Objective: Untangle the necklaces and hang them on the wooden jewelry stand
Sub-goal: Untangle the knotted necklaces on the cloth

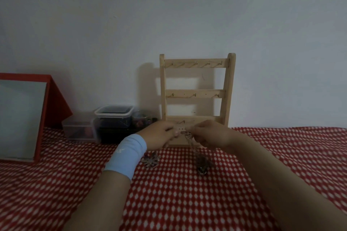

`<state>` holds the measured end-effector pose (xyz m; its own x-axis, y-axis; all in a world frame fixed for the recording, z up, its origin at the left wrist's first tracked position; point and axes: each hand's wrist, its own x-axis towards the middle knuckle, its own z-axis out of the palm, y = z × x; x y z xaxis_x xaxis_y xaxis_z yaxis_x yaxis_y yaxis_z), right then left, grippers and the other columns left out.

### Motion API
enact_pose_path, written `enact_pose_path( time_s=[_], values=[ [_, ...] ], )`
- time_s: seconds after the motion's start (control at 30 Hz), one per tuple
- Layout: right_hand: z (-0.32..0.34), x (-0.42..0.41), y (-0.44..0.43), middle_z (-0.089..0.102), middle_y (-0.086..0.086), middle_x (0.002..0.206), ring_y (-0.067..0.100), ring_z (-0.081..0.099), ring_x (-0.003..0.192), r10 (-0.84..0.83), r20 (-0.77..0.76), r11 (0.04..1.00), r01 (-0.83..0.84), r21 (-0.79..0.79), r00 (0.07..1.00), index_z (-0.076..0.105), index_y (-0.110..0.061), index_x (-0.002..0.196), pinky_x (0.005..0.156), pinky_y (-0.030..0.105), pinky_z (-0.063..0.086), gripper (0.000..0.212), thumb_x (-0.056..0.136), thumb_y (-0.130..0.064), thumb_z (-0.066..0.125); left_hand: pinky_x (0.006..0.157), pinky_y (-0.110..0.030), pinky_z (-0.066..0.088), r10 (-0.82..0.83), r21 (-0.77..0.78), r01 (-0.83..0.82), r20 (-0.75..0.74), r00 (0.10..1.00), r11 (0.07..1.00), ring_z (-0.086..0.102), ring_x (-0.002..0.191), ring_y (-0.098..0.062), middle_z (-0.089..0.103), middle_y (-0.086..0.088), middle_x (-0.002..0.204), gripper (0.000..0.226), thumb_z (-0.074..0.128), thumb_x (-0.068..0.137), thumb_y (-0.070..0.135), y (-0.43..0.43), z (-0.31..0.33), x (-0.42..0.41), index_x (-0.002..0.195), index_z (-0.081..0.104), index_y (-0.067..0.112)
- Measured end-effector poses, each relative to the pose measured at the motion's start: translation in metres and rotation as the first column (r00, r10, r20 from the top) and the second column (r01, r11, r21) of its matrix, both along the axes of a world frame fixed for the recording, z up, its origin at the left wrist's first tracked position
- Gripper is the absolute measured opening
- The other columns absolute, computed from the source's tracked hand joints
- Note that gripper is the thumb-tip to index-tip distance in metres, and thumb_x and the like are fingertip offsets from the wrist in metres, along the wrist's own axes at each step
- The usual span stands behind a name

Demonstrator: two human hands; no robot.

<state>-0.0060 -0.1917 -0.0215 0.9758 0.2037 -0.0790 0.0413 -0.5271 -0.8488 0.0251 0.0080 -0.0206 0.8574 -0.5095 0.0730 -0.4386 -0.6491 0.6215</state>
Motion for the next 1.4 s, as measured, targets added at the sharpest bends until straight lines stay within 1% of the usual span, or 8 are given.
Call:
enact_pose_path(
  time_s=[0.17, 0.3, 0.47, 0.67, 0.83, 0.93, 1.23, 1.4],
  values=[
    [-0.006, 0.003, -0.003, 0.041, -0.005, 0.062, 0.009, 0.028, 0.053, 0.128, -0.055, 0.938, -0.103, 0.331, 0.99, 0.057, -0.019, 0.074, 0.055, 0.028, 0.016, 0.034, 0.107, -0.021, 0.048, 0.066, -0.021, 0.041, 0.032, -0.117, -0.032, -0.006, 0.999, 0.993, 0.055, 0.079, -0.009, 0.06, 0.006, 0.083, 0.03, 0.043, 0.103, 0.028, 0.006, 0.002, 0.002, 0.08, 0.061, 0.023],
    [-0.008, 0.002, -0.004, 0.049, -0.006, 0.06, 0.008, 0.04, 0.052, 0.158, 0.035, 0.952, -0.161, 0.261, 0.987, 0.067, -0.019, 0.075, 0.053, 0.023, 0.028, 0.029, 0.103, -0.017, 0.057, 0.063, -0.022, 0.05, 0.056, -0.163, -0.058, -0.013, 0.998, 0.985, 0.064, 0.074, -0.012, 0.064, 0.005, 0.091, 0.016, 0.051, 0.099, 0.023, 0.006, 0.001, 0.002, 0.1, 0.066, 0.023],
    [-0.008, 0.004, -0.003, 0.068, -0.009, 0.07, 0.009, 0.051, 0.058, 0.092, 0.072, 0.96, -0.107, 0.257, 0.993, 0.075, -0.016, 0.09, 0.055, 0.023, 0.04, 0.025, 0.103, -0.028, 0.058, 0.083, -0.021, 0.053, -0.038, -0.344, 0.0, -0.103, 0.994, 0.939, 0.07, 0.092, -0.009, 0.075, 0.001, 0.099, 0.013, 0.066, 0.091, 0.025, -0.002, -0.001, 0.002, 0.102, 0.071, 0.022],
    [-0.006, 0.006, 0.006, 0.062, -0.013, 0.06, 0.005, 0.052, 0.051, -0.105, 0.162, 0.988, 0.084, 0.132, 0.981, 0.069, -0.012, 0.082, 0.052, 0.022, 0.044, 0.035, 0.101, -0.04, 0.06, 0.087, -0.027, 0.054, -0.005, -0.344, -0.04, -0.13, 0.992, 0.938, 0.071, 0.091, -0.015, 0.076, 0.001, 0.093, 0.013, 0.065, 0.092, 0.028, 0.0, -0.005, 0.002, 0.09, 0.075, 0.021],
    [-0.005, 0.009, 0.007, 0.072, -0.01, 0.069, -0.002, 0.063, 0.062, -0.246, 0.377, 0.967, 0.252, 0.032, 0.893, 0.075, -0.02, 0.077, 0.061, 0.018, 0.047, 0.026, 0.089, -0.043, 0.075, 0.082, -0.035, 0.059, -0.018, -0.43, -0.138, -0.339, 0.941, 0.892, 0.069, 0.089, -0.024, 0.071, -0.02, 0.109, 0.02, 0.058, 0.097, 0.019, 0.001, -0.009, 0.002, 0.106, 0.069, 0.006],
    [0.0, 0.004, 0.008, 0.076, -0.008, 0.071, 0.0, 0.061, 0.053, -0.17, 0.275, 0.984, 0.18, -0.011, 0.946, 0.08, -0.017, 0.082, 0.052, 0.018, 0.048, 0.035, 0.085, -0.051, 0.075, 0.072, -0.028, 0.059, -0.021, -0.45, -0.148, -0.348, 0.937, 0.881, 0.067, 0.082, -0.019, 0.072, -0.018, 0.102, 0.021, 0.06, 0.096, 0.019, -0.003, -0.006, 0.0, 0.111, 0.068, 0.006],
    [-0.004, 0.006, 0.005, 0.078, 0.003, 0.096, 0.011, 0.062, 0.068, -0.082, 0.052, 0.964, 0.066, 0.258, 0.995, 0.081, -0.012, 0.1, 0.071, 0.028, 0.054, 0.021, 0.093, -0.031, 0.073, 0.072, -0.039, 0.061, -0.016, -0.396, -0.092, -0.261, 0.965, 0.913, 0.071, 0.082, -0.022, 0.074, -0.007, 0.089, 0.006, 0.063, 0.093, 0.017, 0.002, 0.005, -0.002, 0.09, 0.062, 0.012],
    [-0.002, 0.001, 0.005, 0.075, -0.007, 0.08, 0.006, 0.067, 0.074, 0.064, 0.016, 0.995, -0.063, -0.075, 0.998, 0.08, -0.021, 0.09, 0.072, 0.025, 0.053, 0.016, 0.091, -0.035, 0.073, 0.075, -0.044, 0.061, 0.033, -0.427, -0.164, -0.298, 0.954, 0.889, 0.067, 0.078, -0.017, 0.067, -0.004, 0.087, 0.012, 0.057, 0.097, 0.018, 0.001, 0.003, 0.002, 0.088, 0.063, 0.013]
  ],
)
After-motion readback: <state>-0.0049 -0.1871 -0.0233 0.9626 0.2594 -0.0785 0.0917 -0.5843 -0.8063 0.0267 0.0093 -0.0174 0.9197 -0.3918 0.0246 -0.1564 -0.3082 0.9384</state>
